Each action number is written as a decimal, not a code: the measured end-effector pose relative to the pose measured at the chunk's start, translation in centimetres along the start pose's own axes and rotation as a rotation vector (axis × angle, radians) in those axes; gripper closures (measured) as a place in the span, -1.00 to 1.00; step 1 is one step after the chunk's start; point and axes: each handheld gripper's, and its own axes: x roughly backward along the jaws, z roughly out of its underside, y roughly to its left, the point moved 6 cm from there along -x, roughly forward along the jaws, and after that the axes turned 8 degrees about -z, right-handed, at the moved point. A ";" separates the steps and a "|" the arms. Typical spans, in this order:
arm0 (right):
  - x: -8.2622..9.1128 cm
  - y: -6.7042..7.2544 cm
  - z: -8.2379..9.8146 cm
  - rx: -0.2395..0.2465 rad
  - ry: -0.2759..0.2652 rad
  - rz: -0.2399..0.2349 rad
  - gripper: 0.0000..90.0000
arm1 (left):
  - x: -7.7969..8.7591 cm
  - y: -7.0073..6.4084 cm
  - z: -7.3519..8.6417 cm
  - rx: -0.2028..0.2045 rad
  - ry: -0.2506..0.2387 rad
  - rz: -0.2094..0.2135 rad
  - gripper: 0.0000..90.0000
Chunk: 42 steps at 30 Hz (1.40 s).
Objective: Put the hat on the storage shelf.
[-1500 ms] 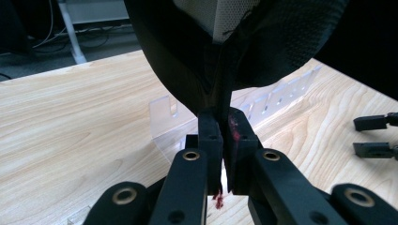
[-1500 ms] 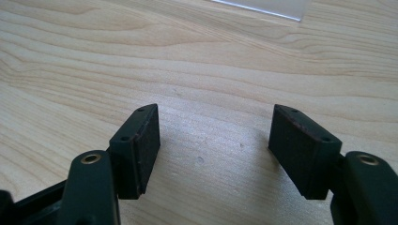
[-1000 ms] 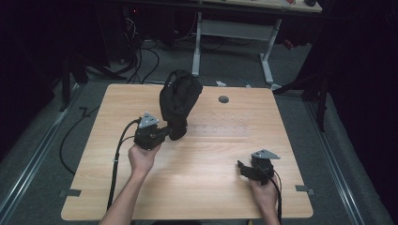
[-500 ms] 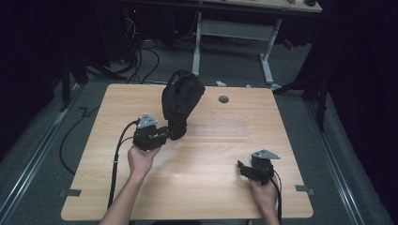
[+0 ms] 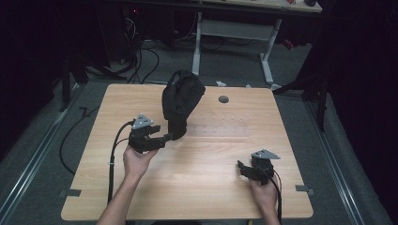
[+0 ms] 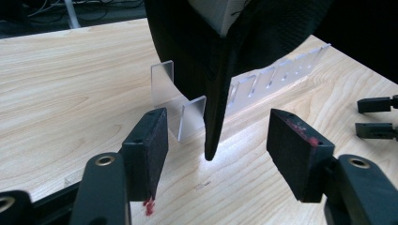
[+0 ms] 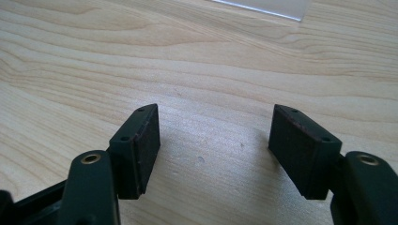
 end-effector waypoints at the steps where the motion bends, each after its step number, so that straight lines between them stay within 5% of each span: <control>1: 0.0 0.0 0.0 0.002 0.000 0.000 -0.24 | 0.2 0.0 0.0 0.001 -0.001 0.000 -0.15; 23: 0.0 0.0 0.0 0.001 0.000 0.000 -0.24 | 4.5 1.3 2.1 0.064 -0.017 0.014 -0.21; 42: 0.0 0.0 0.0 0.000 0.000 0.001 -0.24 | 5.2 1.8 4.6 0.091 0.004 0.004 -0.24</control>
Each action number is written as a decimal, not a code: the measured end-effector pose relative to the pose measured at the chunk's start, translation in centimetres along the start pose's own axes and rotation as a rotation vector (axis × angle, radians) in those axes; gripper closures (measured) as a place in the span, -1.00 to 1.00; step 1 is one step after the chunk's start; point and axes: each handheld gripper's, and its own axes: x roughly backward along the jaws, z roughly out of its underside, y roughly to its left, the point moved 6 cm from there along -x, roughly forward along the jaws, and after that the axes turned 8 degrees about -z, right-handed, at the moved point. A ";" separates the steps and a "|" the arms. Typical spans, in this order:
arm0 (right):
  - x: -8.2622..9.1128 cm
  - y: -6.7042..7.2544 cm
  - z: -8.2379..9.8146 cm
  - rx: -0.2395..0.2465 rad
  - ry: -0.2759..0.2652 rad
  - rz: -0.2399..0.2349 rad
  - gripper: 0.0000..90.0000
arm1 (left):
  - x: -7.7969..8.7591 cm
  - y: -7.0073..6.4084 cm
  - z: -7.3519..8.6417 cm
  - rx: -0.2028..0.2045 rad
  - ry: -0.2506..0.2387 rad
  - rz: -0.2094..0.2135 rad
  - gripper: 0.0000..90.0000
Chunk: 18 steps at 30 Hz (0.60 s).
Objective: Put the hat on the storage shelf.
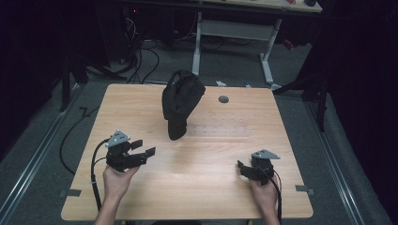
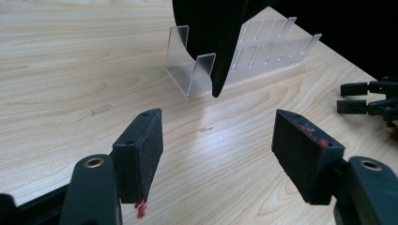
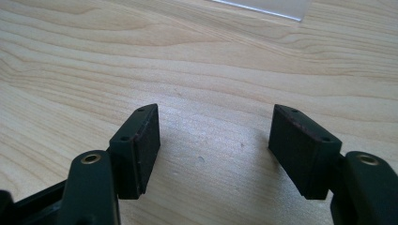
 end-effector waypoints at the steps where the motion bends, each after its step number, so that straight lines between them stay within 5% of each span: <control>1: 0.0 0.0 0.0 0.000 0.000 0.000 -0.24 | 0.0 0.0 0.1 0.002 0.003 0.000 -0.24; 18: 0.0 0.0 0.0 0.000 0.000 -0.001 -0.24 | -0.5 0.1 2.3 0.003 0.033 -0.015 -0.28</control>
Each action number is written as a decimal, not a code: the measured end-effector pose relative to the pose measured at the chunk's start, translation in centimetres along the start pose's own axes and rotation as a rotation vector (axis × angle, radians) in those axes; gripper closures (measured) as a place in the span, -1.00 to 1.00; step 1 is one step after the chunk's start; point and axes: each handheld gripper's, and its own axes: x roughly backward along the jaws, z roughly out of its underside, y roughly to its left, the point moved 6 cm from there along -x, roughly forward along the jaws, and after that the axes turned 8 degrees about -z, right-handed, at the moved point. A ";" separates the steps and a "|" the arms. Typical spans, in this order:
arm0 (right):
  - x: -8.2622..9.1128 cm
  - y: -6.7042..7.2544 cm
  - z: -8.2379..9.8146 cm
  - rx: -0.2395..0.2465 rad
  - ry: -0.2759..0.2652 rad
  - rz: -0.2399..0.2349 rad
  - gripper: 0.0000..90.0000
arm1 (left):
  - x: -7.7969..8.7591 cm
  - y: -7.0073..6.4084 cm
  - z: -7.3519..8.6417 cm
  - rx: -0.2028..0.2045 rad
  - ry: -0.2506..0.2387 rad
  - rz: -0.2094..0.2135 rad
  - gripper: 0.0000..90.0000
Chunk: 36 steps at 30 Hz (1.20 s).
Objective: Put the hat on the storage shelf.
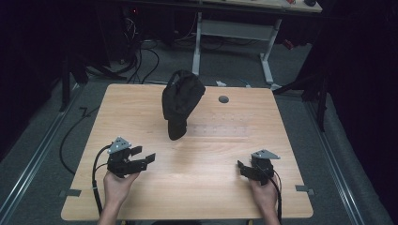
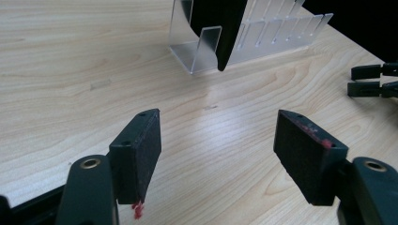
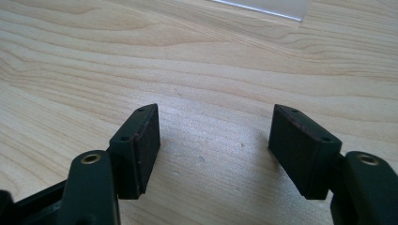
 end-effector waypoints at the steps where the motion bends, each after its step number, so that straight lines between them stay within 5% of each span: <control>1: 0.0 0.0 0.0 0.000 0.000 0.000 -0.24 | 0.0 0.0 0.0 0.000 0.000 0.000 -0.28; 36: 0.0 0.0 0.0 0.000 0.000 0.000 -0.24 | -2.7 0.7 3.6 -0.009 0.078 -0.056 -0.30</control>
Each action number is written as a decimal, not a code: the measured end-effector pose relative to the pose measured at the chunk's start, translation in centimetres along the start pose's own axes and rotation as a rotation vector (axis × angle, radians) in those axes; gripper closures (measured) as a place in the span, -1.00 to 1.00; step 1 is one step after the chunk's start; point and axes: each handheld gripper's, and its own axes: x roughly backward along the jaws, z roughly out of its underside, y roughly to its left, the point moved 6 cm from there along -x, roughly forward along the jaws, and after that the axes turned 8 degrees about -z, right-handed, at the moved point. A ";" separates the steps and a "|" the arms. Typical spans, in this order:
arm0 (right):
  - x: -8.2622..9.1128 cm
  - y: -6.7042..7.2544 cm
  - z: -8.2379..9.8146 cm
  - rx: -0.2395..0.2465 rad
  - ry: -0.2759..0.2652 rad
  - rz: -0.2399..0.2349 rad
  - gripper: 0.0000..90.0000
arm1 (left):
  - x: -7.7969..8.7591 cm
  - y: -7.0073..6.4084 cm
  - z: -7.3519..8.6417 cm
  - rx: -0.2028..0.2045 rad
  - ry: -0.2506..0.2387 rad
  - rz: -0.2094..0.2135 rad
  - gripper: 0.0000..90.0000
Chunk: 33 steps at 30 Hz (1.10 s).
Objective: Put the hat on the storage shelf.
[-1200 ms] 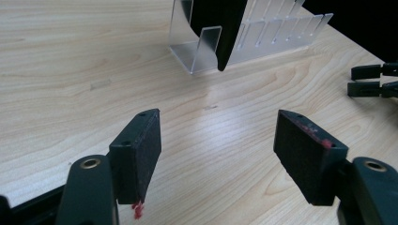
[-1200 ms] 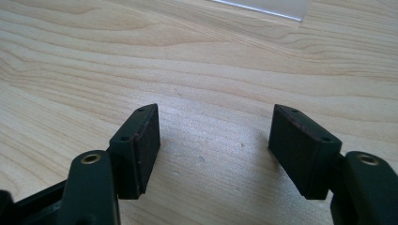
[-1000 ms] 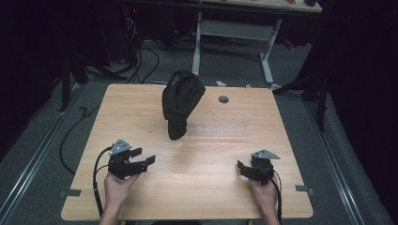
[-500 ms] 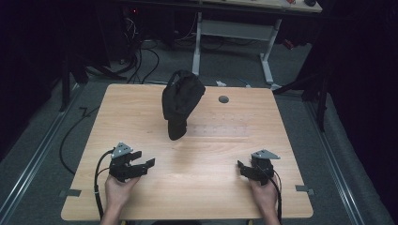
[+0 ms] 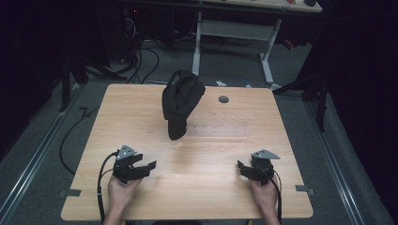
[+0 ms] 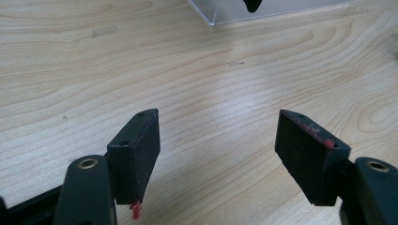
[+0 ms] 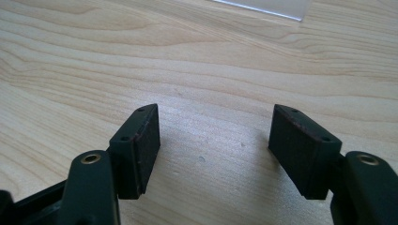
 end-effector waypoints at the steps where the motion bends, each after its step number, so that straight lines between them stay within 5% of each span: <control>1: 0.0 0.0 0.0 0.000 0.000 0.000 -0.24 | -0.1 0.0 0.1 0.000 0.000 0.000 -0.30; 33: 0.0 0.0 0.0 0.000 0.000 -0.001 -0.24 | -2.5 -0.3 1.4 -0.042 0.025 -0.091 -0.30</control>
